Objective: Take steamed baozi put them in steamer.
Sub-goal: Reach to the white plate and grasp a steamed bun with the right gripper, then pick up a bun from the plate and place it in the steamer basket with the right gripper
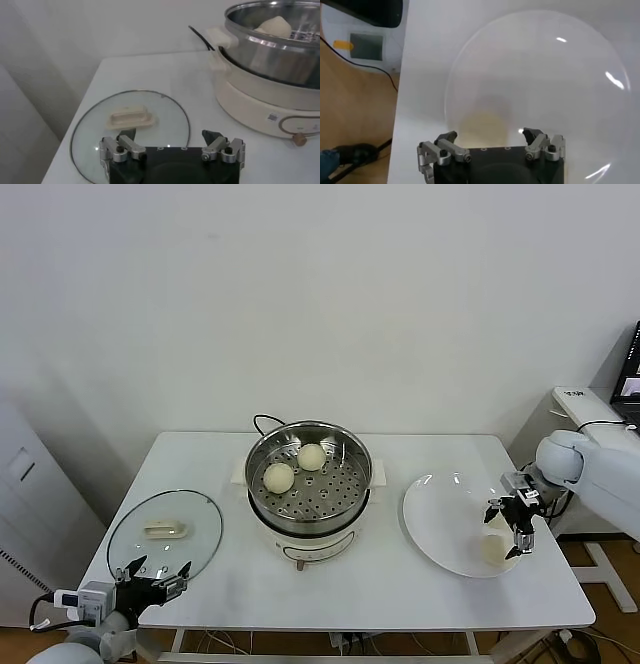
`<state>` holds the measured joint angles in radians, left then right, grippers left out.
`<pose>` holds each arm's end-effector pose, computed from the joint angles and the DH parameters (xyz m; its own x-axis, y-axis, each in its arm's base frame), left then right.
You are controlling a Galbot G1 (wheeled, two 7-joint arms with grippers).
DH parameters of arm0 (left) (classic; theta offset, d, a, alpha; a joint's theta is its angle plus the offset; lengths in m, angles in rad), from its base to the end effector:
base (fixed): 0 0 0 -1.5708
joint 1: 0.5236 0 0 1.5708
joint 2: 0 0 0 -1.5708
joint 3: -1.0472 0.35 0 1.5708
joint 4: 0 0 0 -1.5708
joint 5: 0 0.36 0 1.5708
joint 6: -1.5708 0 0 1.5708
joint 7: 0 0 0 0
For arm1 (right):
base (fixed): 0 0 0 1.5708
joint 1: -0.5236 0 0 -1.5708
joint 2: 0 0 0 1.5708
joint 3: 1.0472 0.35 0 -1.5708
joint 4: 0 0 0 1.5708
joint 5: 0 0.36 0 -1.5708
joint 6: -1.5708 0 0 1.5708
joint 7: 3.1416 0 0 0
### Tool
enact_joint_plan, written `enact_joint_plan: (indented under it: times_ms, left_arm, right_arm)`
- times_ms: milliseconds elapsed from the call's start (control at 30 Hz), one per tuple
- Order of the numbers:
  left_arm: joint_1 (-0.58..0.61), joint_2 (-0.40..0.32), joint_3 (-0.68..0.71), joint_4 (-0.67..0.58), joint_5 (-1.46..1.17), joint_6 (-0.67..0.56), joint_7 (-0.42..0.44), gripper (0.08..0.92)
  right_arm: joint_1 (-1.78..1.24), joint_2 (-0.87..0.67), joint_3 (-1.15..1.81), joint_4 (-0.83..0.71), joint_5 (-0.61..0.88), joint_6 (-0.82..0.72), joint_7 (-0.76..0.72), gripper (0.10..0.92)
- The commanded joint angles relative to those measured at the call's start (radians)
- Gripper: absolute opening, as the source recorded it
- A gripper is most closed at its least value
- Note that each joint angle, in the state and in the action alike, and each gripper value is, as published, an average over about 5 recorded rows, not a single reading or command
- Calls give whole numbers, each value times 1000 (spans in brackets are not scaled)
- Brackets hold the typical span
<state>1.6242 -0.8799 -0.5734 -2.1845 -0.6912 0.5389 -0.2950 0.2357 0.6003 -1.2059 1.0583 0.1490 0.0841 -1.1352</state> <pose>0.1915 0.1022 -0.2447 -0.8288 0.0380 0.5582 0.0930 0.9932 0.0704 0.5162 -0.2595 -0.2046 -0.0014 -0.1231 0.9924 -0.9921 -0.1245 -0.0168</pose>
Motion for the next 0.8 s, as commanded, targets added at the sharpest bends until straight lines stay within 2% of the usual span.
enact_joint_plan:
  times_ms: [33, 300, 533, 800]
  left_arm:
    - [1, 1, 1, -5, 3, 2, -2, 823]
    - [0, 0, 7, -14, 10, 4, -3, 823]
    - [0, 2, 7, -12, 9, 4, -4, 823]
    - [2, 1, 8, -8, 9, 6, -8, 823]
  right_arm:
    - [-95, 5, 85, -35, -42, 7, 16, 823]
    - [-103, 18, 96, -53, -58, -1, 3, 793]
    - [-110, 22, 102, -57, -58, -20, -5, 703]
    - [-103, 19, 97, -51, -55, -30, -24, 546]
